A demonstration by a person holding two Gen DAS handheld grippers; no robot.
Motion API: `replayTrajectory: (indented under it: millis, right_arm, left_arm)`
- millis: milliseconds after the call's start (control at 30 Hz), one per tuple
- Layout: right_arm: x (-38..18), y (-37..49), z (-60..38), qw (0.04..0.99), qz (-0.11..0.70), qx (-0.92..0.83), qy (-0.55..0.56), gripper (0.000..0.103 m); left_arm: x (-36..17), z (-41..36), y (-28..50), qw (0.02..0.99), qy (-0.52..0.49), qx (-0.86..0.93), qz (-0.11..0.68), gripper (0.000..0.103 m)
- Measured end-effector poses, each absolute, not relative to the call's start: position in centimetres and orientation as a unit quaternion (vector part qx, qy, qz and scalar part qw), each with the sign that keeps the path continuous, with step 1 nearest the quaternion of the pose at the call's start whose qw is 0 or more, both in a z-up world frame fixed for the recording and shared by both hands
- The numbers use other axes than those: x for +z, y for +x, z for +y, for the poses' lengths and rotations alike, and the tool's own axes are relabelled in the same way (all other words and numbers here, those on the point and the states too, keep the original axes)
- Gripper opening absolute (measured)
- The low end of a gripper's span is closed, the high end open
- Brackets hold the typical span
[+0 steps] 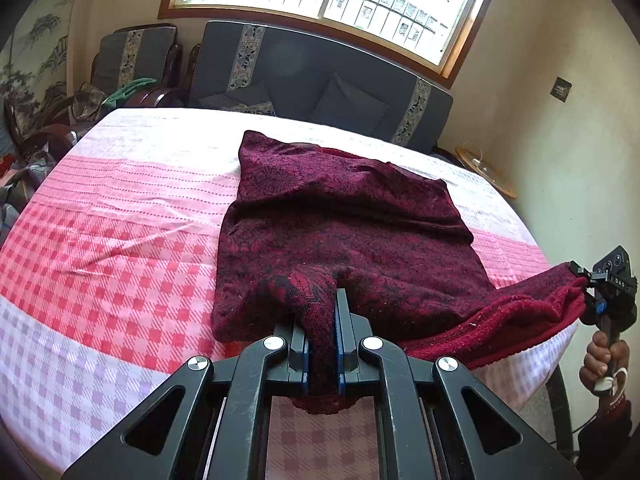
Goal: Fold small clothes
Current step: 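Grasp the hem with the left gripper while the right gripper holds the hem, then lift the sweater hem with both grippers and fold it over toward the collar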
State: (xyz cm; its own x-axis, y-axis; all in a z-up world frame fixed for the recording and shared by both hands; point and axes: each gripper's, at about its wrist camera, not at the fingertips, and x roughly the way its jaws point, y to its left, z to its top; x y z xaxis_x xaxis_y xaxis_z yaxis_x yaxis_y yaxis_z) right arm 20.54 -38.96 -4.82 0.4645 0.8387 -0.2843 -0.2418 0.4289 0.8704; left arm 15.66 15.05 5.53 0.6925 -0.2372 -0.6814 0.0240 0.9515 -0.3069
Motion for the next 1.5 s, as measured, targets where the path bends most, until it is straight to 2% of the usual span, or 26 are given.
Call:
replayTrajectory:
  millis: [367,1500]
  right_arm:
    - [-4.9,24.2,-39.1,0.766,0.386,0.34,0.385,0.01]
    - [-5.3,32.5,-37.4,0.773,0.408,0.32,0.366,0.01]
  left_arm:
    - [5.9,14.4,18.8,0.917,-0.116,-0.052,0.379,0.009]
    - [4.2,15.9,26.7,0.906,-0.139,-0.019,0.4,0.01]
